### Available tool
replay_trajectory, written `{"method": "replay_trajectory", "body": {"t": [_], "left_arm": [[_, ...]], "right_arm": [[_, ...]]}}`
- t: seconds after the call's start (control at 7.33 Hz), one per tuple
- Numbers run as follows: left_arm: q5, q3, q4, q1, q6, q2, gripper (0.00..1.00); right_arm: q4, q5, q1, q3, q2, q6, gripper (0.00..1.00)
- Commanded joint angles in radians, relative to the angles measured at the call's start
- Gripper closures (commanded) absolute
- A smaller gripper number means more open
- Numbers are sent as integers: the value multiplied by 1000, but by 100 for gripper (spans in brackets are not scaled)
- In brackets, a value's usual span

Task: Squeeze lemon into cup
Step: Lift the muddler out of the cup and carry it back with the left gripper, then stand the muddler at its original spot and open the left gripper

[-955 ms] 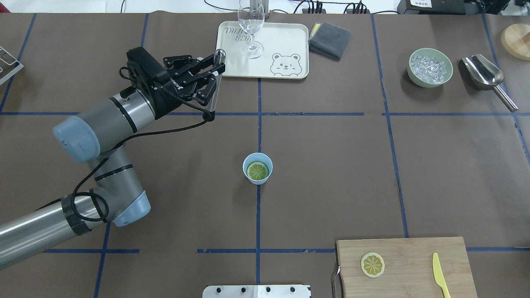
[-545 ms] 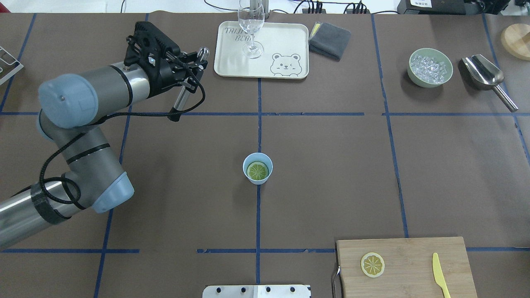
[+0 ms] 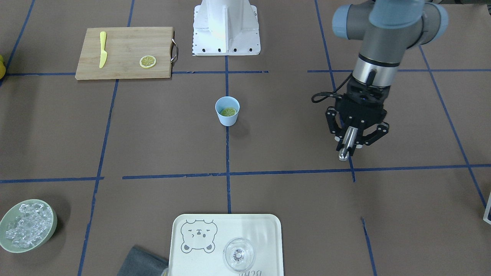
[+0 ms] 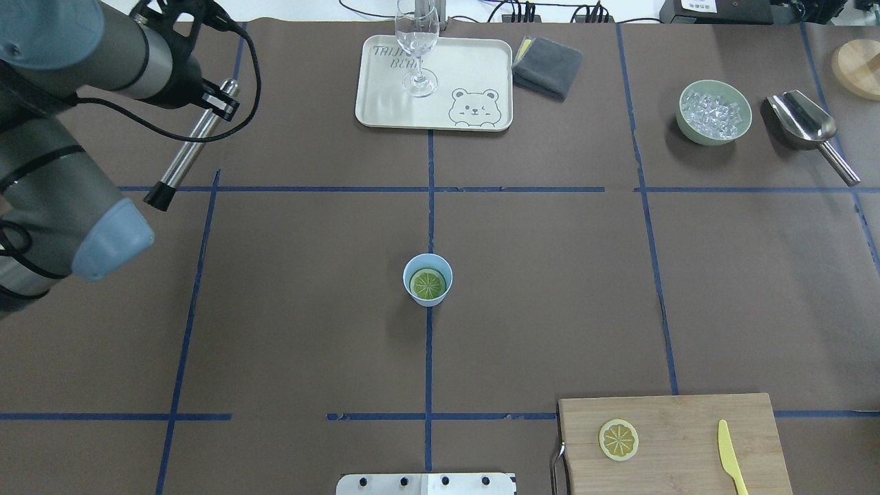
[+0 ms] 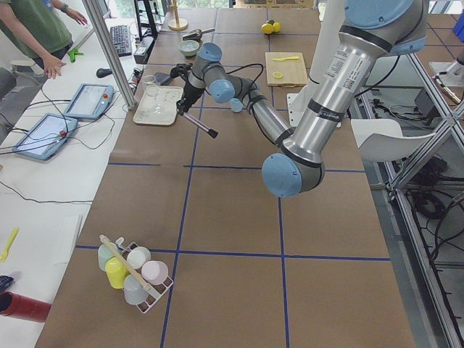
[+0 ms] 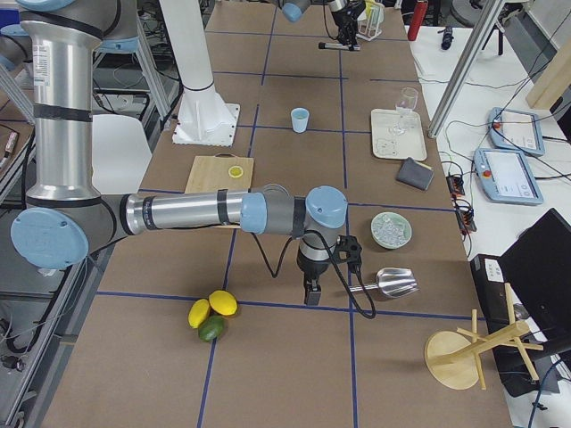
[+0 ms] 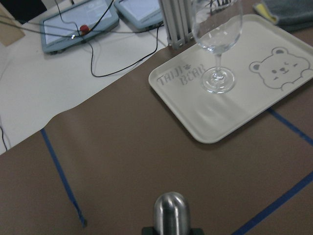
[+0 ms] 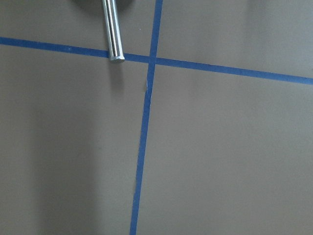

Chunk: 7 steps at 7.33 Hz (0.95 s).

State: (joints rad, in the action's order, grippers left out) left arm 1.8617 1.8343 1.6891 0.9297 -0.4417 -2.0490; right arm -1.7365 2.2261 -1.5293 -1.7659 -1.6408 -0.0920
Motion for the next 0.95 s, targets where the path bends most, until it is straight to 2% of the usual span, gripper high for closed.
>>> {"method": "replay_trajectory", "body": {"t": [0.0,0.14,0.41,0.55,0.68,0.82], "left_arm": [[217,-13,-82,93,-26,103,100],[238,-14,-77,109,-53,137,100],[246,-52,-39,97,-243,167,100],[246,-103,48,95,-250,200,100],[246,-150,192,94,-288,260,100],[244,-180,286,92,-383,276,100]], "right_arm": [[0,1,0,2,-7,0,0],[0,1,0,2,-7,0,0],[0,1,0,3,-8,0,0],[0,1,0,3,-8,0,0],[0,1,0,2,-8,0,0],[0,1,0,0,-8,0,0]]}}
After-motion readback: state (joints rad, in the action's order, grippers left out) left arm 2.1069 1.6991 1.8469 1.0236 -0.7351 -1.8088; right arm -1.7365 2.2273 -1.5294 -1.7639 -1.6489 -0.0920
